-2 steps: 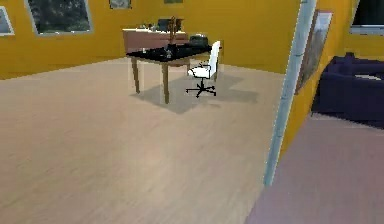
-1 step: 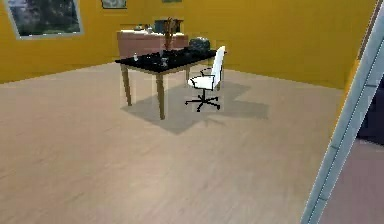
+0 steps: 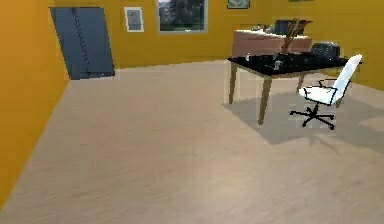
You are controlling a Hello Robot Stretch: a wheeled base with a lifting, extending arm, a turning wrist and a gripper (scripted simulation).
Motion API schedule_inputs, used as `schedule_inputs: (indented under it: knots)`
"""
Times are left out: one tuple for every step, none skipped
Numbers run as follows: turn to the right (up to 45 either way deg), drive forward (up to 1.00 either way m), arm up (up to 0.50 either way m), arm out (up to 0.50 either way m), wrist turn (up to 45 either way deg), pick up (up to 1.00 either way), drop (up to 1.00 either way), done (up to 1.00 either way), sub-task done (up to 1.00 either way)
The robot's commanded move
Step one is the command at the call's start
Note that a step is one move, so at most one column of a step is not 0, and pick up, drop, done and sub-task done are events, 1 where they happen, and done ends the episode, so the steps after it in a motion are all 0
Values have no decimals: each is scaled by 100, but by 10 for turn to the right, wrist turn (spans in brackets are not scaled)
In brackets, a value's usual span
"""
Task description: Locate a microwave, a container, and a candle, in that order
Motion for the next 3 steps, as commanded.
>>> schedule_inputs:
  knots:
    - [0,100,0,0,0,0,0,0,0]
    - [0,100,0,0,0,0,0,0,0]
    - [0,100,0,0,0,0,0,0,0]
